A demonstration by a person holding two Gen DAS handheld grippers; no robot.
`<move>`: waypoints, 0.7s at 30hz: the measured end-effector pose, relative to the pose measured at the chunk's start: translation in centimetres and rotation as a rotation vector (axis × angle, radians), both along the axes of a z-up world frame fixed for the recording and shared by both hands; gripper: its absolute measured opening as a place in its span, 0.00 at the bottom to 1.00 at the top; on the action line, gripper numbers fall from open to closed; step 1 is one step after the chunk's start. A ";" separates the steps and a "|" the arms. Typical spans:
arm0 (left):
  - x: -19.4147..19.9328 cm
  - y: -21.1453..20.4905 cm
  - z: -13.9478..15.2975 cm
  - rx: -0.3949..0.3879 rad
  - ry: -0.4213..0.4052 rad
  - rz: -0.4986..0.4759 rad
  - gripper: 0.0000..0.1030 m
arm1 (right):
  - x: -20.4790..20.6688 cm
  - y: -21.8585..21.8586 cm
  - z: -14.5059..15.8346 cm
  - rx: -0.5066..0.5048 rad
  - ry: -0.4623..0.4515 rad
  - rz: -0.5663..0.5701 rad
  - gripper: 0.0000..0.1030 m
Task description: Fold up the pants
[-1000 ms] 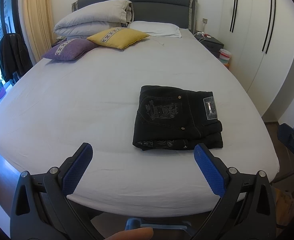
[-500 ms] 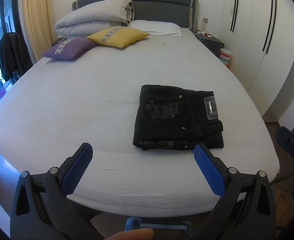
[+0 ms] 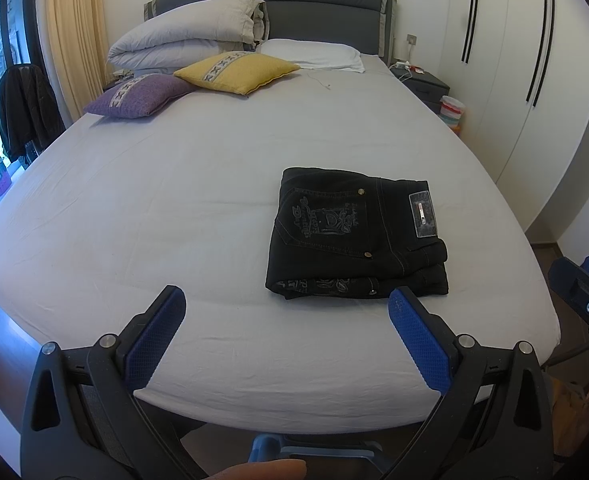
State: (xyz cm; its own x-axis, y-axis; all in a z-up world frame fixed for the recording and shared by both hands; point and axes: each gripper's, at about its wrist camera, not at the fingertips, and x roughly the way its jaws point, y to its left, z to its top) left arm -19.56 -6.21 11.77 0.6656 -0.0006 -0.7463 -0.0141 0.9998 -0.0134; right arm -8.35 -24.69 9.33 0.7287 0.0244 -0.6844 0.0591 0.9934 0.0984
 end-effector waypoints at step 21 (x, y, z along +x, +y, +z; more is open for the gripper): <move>-0.2 0.1 -0.3 -0.002 0.005 0.000 1.00 | 0.0 -0.3 -0.2 0.002 0.010 0.006 1.00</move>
State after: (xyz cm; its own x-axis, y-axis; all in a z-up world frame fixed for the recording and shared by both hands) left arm -19.72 -6.09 11.50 0.6618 -0.0021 -0.7497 -0.0145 0.9998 -0.0156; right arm -8.31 -24.97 9.16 0.7216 0.0305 -0.6917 0.0540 0.9935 0.1002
